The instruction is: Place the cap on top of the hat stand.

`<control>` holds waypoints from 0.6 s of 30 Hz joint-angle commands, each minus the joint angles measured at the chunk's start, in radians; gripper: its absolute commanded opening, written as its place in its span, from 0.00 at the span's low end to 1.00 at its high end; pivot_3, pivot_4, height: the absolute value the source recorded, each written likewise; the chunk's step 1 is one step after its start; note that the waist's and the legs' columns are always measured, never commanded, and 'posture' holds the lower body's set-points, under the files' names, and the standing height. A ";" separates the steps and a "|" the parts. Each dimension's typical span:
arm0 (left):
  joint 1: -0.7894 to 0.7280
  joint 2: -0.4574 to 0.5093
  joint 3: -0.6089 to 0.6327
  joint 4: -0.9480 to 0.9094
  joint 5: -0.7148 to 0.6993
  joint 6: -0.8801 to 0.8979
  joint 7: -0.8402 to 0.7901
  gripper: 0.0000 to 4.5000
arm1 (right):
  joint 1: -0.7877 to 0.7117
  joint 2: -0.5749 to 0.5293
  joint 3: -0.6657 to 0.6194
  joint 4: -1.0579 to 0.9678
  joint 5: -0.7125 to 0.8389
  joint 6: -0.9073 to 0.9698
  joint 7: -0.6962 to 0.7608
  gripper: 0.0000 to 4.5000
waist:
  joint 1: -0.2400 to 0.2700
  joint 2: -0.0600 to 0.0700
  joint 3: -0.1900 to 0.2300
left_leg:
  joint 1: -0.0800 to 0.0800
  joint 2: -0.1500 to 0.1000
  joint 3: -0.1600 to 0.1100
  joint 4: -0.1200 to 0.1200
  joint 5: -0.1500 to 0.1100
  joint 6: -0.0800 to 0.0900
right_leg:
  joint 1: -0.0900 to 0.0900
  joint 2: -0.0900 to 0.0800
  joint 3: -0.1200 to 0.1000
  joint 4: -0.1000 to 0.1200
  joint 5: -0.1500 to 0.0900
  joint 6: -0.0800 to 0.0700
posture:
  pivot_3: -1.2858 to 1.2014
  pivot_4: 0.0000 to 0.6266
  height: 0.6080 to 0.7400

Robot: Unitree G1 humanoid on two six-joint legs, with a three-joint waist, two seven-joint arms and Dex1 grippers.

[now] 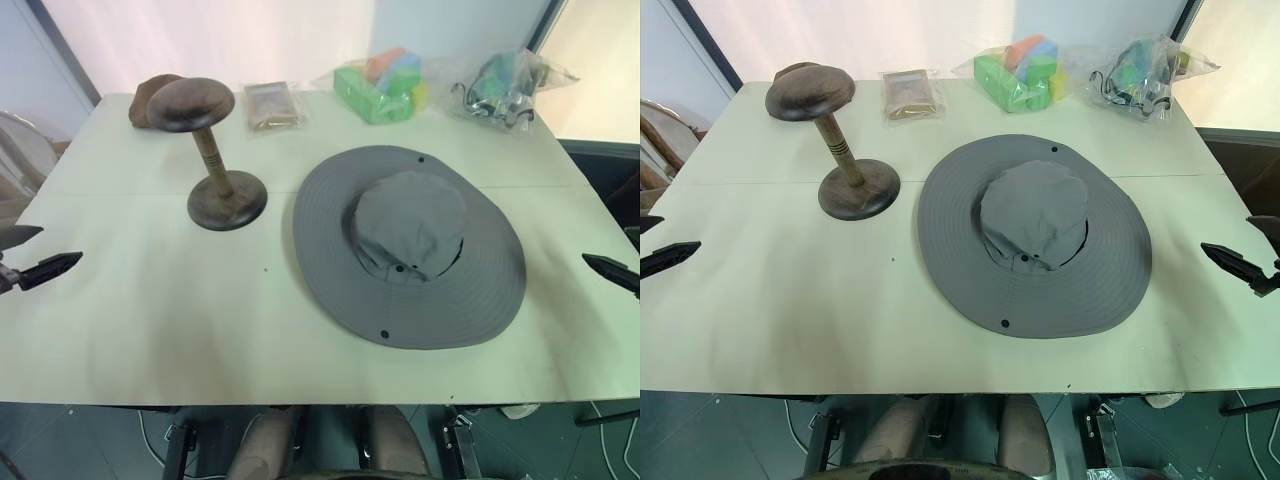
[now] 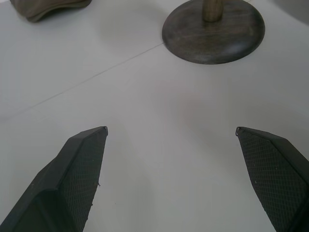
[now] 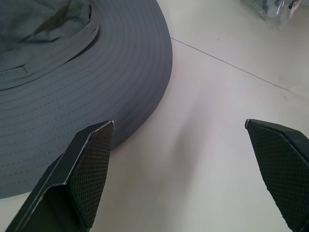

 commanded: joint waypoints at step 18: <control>-0.262 0.072 -0.131 -0.342 -0.236 0.350 -0.207 1.00 | 0.054 -0.042 -0.062 -0.301 0.027 0.047 0.021 0.99 | 0.004 0.000 0.001 | -0.001 0.000 0.000 0.001 0.000 0.000 | 0.000 0.001 0.000 0.000 0.001 0.003 | 0.52 0.24 0.96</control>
